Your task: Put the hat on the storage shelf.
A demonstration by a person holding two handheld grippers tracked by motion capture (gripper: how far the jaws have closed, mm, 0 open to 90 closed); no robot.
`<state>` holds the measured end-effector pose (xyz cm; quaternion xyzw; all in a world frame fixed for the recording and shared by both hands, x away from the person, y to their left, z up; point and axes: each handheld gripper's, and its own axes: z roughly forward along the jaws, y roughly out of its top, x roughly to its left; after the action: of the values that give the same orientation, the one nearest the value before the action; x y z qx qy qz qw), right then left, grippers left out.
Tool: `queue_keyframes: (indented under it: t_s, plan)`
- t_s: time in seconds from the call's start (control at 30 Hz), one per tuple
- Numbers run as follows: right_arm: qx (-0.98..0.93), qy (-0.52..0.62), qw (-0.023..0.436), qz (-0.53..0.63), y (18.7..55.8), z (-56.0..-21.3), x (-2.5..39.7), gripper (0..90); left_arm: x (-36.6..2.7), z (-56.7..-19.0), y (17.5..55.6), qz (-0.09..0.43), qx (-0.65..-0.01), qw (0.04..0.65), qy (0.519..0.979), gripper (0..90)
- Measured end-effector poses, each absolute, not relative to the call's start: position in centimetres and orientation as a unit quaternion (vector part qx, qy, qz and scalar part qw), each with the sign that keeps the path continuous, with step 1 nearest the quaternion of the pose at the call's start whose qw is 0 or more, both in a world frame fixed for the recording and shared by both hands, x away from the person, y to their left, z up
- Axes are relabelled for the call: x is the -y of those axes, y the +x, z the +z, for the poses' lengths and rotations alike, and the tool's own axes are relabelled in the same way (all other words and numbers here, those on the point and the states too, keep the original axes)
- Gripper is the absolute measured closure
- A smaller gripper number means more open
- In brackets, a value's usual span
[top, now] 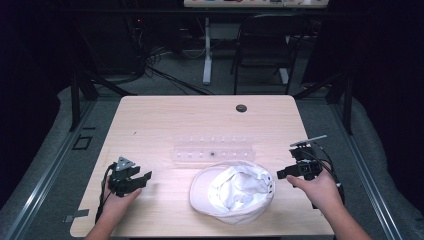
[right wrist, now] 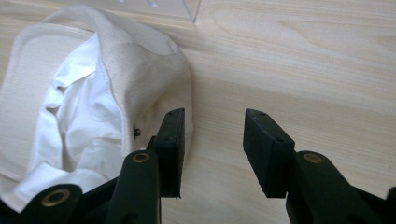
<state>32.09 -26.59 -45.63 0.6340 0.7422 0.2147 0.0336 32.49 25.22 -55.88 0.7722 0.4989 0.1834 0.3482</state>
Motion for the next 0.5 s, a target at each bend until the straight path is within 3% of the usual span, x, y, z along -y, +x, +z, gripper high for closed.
queue_keyframes:
  t_s: [0.5]
  plan:
    - [-0.761, 0.618, -0.007, 0.195, 31.9, -43.5, 24.2, 56.0, -25.1, -56.0, 32.5, 0.181, -0.499, 0.347, 0.774, 47.0]
